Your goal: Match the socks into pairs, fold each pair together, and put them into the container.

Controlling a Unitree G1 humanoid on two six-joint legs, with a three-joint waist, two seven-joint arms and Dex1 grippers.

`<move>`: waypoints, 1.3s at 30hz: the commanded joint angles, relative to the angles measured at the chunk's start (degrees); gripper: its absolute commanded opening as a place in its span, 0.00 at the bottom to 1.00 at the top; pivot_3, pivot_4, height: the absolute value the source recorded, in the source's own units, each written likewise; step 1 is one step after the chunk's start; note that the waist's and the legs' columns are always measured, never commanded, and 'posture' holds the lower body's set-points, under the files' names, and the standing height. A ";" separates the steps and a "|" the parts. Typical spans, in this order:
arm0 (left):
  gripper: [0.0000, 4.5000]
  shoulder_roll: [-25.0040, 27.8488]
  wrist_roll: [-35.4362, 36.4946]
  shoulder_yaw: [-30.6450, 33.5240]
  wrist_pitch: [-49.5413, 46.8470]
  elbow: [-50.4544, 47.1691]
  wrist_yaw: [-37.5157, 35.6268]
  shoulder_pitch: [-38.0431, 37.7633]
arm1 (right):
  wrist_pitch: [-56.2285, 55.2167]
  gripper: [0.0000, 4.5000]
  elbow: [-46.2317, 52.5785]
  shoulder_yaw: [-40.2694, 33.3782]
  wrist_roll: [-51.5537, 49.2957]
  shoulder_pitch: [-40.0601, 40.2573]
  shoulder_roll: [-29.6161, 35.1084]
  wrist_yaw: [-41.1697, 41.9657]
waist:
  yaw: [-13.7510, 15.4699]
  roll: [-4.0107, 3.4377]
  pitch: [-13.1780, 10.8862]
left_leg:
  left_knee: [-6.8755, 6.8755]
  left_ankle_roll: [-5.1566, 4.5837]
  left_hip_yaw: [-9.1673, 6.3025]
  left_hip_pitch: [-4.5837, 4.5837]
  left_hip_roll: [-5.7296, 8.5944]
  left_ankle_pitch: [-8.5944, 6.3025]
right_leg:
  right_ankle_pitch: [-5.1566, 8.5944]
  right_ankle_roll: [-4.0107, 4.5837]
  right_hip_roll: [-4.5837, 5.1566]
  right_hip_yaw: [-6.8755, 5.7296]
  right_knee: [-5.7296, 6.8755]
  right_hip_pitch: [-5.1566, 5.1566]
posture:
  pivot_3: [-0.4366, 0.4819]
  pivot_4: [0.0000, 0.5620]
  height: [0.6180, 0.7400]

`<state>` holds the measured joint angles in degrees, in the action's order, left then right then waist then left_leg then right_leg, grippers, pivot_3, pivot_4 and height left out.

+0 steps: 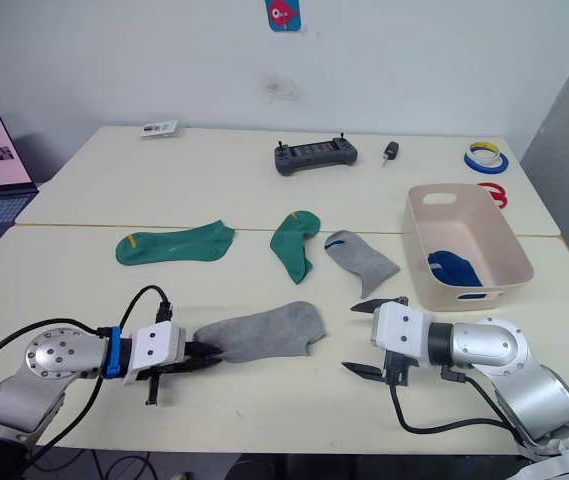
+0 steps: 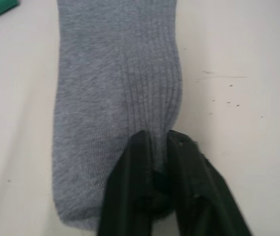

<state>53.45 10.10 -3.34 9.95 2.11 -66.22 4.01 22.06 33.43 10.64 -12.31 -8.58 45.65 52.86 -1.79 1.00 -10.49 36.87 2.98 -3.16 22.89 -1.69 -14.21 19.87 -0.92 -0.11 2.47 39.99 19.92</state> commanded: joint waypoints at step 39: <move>0.01 -0.92 -8.18 2.80 35.86 19.88 9.01 5.12 | -25.25 1.00 -22.07 20.19 22.31 -15.60 -12.99 -0.16 | -0.02 0.03 0.01 | 0.04 0.00 0.03 0.04 0.02 0.00 | -0.01 0.00 0.04 -0.07 0.13 0.15 | 0.48 0.27 1.00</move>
<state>51.58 0.35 -0.84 45.77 23.24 -57.09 9.27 -0.89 11.32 30.88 8.78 -22.89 33.09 53.50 -1.81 1.03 -10.49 36.90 2.98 -3.13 22.93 -1.67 -14.21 19.86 -0.92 -0.06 2.40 40.13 20.09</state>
